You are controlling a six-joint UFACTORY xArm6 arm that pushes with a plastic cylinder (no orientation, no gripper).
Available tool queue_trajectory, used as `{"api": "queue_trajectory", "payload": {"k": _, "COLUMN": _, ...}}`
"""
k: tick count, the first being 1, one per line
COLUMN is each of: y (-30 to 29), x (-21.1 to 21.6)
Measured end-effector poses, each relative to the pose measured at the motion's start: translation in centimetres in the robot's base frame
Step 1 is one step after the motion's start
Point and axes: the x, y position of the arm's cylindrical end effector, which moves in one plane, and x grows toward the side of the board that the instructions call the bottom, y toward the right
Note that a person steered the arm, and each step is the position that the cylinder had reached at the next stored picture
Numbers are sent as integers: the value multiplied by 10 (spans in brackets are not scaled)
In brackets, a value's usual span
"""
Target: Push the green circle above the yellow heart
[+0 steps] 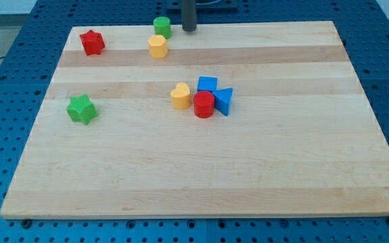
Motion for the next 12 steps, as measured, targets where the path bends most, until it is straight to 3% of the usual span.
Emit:
{"api": "queue_trajectory", "payload": {"k": 1, "y": -48, "x": 1}}
{"api": "queue_trajectory", "payload": {"k": 2, "y": -139, "x": 0}}
{"api": "queue_trajectory", "payload": {"k": 4, "y": -200, "x": 2}}
{"api": "queue_trajectory", "payload": {"k": 5, "y": -178, "x": 34}}
{"api": "queue_trajectory", "payload": {"k": 6, "y": -169, "x": 28}}
{"api": "queue_trajectory", "payload": {"k": 7, "y": -134, "x": 49}}
{"api": "queue_trajectory", "payload": {"k": 9, "y": -48, "x": 140}}
{"api": "queue_trajectory", "payload": {"k": 11, "y": -53, "x": 149}}
{"api": "queue_trajectory", "payload": {"k": 12, "y": -21, "x": 173}}
